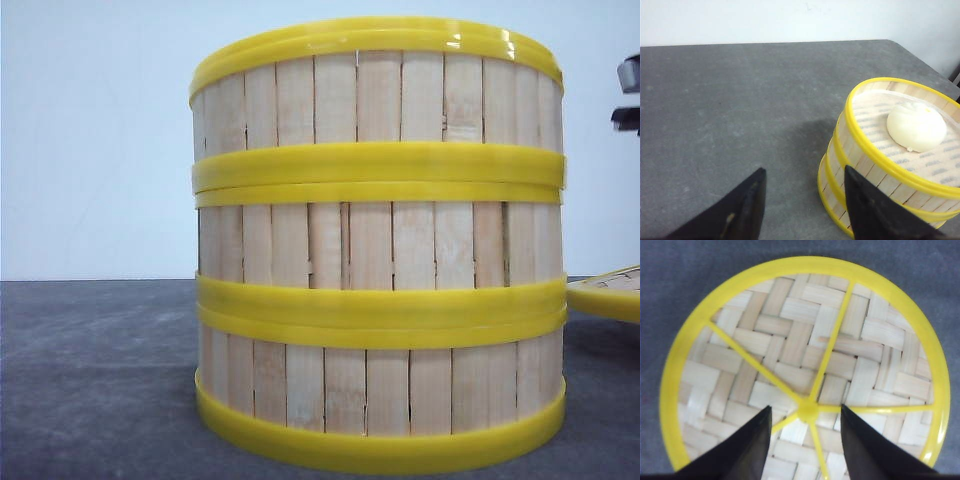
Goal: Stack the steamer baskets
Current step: 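Move the right gripper to the woven lid and grasp its center hub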
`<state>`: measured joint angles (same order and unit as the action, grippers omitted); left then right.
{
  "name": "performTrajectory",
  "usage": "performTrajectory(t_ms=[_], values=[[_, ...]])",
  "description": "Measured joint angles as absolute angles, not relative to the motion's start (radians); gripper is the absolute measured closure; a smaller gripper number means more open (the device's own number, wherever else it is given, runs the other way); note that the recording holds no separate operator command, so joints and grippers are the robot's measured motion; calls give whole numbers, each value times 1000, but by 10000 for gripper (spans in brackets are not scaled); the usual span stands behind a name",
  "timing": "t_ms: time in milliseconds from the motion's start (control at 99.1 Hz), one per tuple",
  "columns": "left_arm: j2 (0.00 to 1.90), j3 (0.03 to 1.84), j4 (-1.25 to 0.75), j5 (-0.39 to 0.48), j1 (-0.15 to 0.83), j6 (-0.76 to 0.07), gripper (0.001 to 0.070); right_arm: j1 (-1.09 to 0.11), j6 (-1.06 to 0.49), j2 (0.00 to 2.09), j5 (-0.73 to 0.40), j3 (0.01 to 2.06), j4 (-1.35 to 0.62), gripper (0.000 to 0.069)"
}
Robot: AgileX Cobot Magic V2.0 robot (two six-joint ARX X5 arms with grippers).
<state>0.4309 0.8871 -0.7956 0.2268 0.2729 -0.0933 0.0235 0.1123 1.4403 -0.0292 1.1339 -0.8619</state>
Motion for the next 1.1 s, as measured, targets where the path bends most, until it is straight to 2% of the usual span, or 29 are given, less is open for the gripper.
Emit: performTrajectory(t_ms=[172,353,605,726,1100], values=[[431,887,-798,227,273,-93,416,27,112,1476,-30,1134,-855,444],[431,887,-798,227,273,-93,416,27,112,1501,-29,1133,-854,520],[431,887,-799,227,273,-78,416,27,112,1513,-30,1132,-852,566],[431,887,-799,227,273,-71,416,27,112,1513,-31,1132,-851,629],[431,887,-798,227,279,-70,416,28,112,1505,-29,1145,-872,632]])
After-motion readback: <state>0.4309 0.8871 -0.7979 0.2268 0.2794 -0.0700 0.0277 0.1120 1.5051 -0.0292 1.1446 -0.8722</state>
